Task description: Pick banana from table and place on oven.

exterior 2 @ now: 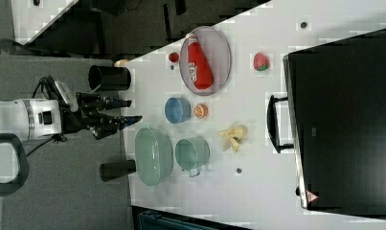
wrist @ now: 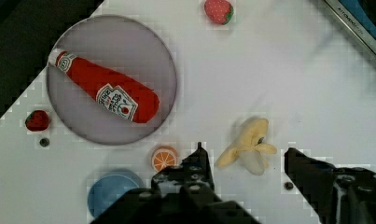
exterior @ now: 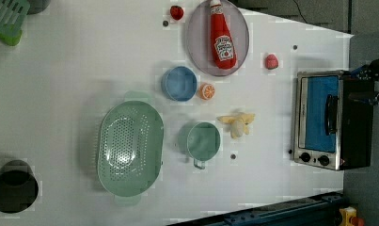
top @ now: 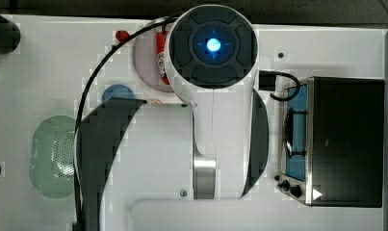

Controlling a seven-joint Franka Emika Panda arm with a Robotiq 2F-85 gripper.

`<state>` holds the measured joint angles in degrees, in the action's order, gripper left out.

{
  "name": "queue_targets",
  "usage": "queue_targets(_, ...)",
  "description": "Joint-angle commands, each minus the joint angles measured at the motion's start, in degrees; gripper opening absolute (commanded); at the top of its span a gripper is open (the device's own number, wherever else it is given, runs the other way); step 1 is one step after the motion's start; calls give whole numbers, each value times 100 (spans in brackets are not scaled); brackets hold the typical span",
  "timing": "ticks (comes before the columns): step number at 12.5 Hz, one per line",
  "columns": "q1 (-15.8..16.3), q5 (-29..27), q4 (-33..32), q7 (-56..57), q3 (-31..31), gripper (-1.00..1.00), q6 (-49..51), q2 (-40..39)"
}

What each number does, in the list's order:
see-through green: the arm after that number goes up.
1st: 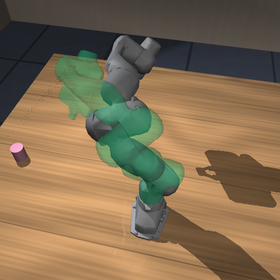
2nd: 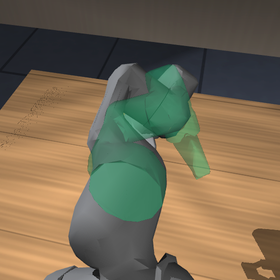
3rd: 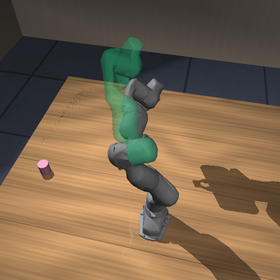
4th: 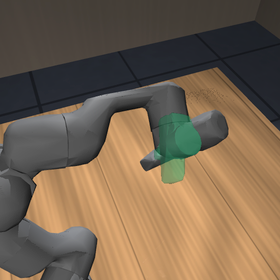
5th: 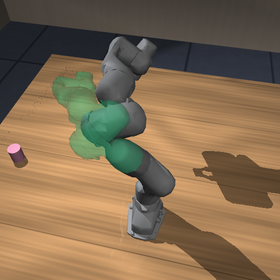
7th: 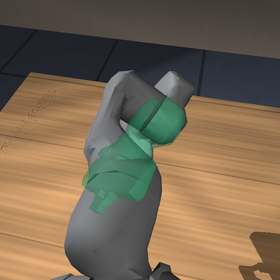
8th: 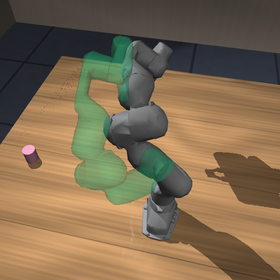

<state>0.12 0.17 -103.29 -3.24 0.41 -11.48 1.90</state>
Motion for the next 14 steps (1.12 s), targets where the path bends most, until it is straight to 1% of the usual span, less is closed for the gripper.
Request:
queue_targets(1, -621, -103, -1636, 405, 354, 59, 861, 2449)
queue_targets(3, -620, -103, -1647, 405, 356, 100, 860, 2446)
queue_targets(6, -617, -102, -1724, 405, 364, 100, 766, 2326)
queue_targets(8, -609, -103, -1865, 405, 382, 100, 467, 2062)
queue_targets(11, -600, -102, -2213, 405, 423, 100, -467, 1463)
queue_targets(14, -601, -101, -2658, 405, 450, 100, -1704, 723)
